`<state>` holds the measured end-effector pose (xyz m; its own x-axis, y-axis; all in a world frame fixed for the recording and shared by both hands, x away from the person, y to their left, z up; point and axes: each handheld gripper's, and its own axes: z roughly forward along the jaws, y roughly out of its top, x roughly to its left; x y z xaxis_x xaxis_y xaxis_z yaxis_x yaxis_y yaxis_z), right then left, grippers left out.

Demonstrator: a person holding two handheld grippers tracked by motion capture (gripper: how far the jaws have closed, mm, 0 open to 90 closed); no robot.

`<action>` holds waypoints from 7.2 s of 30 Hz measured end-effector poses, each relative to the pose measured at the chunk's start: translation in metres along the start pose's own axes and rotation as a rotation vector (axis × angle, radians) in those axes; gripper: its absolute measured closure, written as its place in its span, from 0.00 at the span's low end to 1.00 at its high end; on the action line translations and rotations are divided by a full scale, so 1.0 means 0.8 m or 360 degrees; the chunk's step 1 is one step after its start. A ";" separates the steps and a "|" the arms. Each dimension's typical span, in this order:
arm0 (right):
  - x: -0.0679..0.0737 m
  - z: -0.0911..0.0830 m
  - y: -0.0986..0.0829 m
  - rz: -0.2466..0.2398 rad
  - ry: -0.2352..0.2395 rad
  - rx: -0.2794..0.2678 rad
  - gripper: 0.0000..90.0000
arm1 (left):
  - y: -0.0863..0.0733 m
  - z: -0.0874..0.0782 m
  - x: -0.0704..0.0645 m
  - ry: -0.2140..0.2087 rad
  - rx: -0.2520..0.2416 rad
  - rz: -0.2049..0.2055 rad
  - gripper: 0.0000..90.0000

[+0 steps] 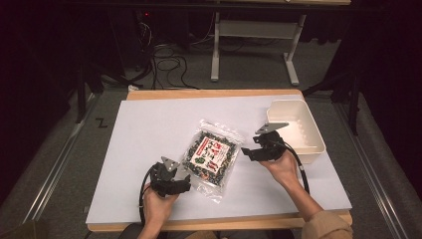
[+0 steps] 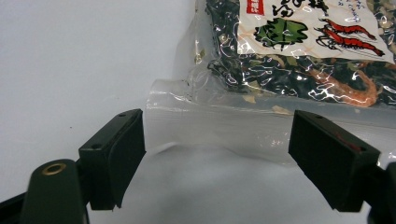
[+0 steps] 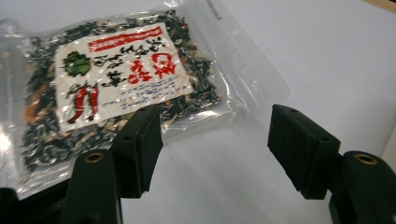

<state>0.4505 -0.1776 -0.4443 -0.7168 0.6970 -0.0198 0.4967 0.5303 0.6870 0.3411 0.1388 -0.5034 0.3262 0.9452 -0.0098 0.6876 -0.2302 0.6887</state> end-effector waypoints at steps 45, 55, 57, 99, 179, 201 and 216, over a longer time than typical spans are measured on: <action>-0.054 0.115 0.058 0.0461 0.0014 0.0405 0.57 | -0.005 0.017 0.000 0.0074 0.0076 0.0105 0.24; -0.057 0.111 0.054 0.0484 0.0036 0.0414 0.85 | -0.006 0.017 0.000 0.0069 0.0067 0.0110 0.25; -0.055 0.108 0.054 0.0455 0.0028 0.0407 0.94 | -0.006 0.018 0.002 0.0057 0.0070 0.0102 0.25; -0.037 -0.041 0.102 0.0088 0.0001 0.0039 1.00 | 0.001 0.012 -0.006 -0.0101 0.0001 0.0140 0.26; -0.102 -0.217 0.162 0.0145 -0.0356 -0.0327 1.00 | -0.006 0.001 -0.009 -0.0224 -0.0053 0.0077 0.23; -0.153 -0.260 0.111 0.0290 -0.0516 -0.0406 1.00 | -0.008 -0.001 -0.007 -0.0187 -0.0042 0.0078 0.24; -0.169 -0.268 0.091 0.0355 -0.0594 -0.0434 1.00 | -0.008 -0.001 -0.008 -0.0179 -0.0050 0.0067 0.25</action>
<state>0.4788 -0.3363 -0.2359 -0.3597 0.9300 -0.0752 0.4362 0.2389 0.8675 0.3341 0.1347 -0.5075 0.4263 0.9025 -0.0606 0.6518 -0.2600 0.7125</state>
